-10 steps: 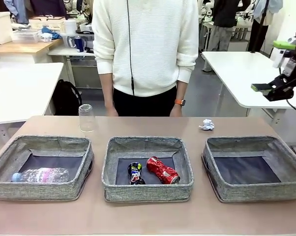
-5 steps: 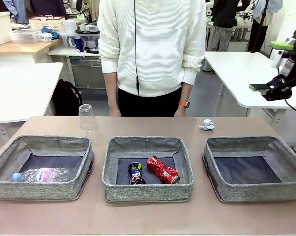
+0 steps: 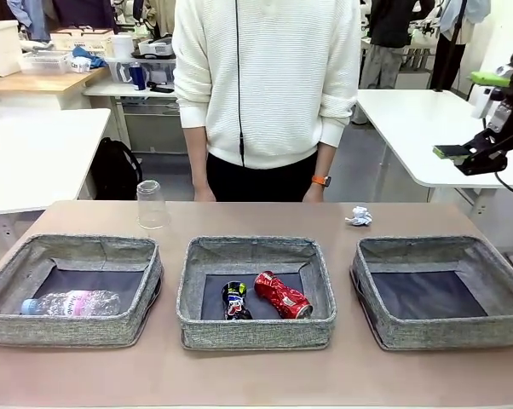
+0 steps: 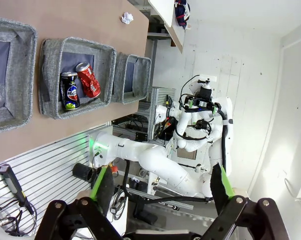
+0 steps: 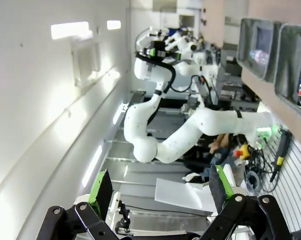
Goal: Sort the waste into the appropriate baskets.
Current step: Pick up the waste item pointed out by the person.
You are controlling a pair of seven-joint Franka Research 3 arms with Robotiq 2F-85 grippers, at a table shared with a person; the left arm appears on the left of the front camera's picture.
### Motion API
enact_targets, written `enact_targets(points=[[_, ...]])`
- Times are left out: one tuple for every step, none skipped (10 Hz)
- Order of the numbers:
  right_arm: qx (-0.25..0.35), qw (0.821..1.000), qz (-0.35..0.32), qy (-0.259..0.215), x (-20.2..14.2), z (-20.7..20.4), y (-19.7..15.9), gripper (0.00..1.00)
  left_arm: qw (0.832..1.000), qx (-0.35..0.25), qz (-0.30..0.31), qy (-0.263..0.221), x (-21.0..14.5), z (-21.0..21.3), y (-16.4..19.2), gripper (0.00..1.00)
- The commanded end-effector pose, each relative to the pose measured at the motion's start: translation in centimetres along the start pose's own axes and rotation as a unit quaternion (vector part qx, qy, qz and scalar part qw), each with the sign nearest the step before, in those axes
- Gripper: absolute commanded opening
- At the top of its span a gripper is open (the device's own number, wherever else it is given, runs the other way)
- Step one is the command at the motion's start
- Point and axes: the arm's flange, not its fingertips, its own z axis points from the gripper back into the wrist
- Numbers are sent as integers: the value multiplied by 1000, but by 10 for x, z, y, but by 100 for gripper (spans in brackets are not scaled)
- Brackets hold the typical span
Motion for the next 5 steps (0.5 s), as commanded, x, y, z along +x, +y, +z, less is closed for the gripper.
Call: enact_targets(points=[[0, 1000, 1, 4, -3, 0, 2, 100, 1000, 3, -9, 4, -1, 2, 0, 100], [0, 1000, 1, 4, -3, 0, 2, 100, 1000, 3, -9, 4, -1, 2, 0, 100], [0, 1000, 1, 4, -3, 0, 2, 100, 1000, 3, -9, 4, -1, 2, 0, 100], [0, 1000, 1, 4, -3, 0, 2, 100, 1000, 3, -9, 4, -1, 2, 0, 100], [0, 1000, 1, 4, -3, 0, 2, 100, 1000, 3, -9, 4, -1, 2, 0, 100]])
